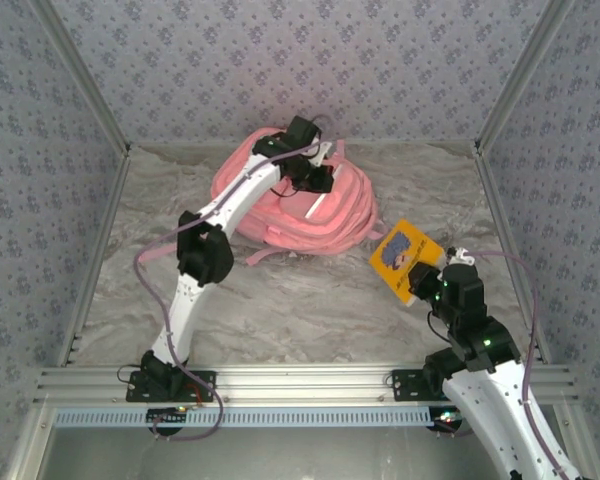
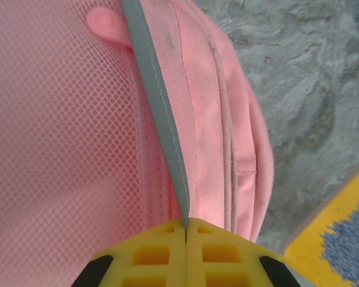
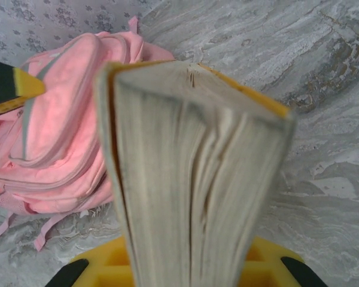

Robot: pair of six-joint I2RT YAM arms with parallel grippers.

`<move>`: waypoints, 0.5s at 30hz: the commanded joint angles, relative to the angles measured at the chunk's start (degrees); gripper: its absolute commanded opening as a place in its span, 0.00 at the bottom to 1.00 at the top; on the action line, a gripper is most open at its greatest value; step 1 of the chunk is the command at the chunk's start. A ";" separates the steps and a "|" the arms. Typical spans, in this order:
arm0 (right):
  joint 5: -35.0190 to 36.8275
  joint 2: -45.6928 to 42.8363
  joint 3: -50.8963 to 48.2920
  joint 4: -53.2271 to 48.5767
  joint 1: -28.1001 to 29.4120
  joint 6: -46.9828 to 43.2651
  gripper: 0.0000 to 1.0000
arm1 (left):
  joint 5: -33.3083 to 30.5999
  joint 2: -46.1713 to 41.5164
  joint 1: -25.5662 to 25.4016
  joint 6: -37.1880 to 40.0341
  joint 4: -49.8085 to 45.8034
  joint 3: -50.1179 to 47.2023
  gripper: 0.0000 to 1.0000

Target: Pack the student bag

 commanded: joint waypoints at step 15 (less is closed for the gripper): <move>-23.99 6.53 -1.27 32.45 -1.12 9.55 0.00 | 23.04 -21.53 7.89 -3.00 5.17 -6.97 0.00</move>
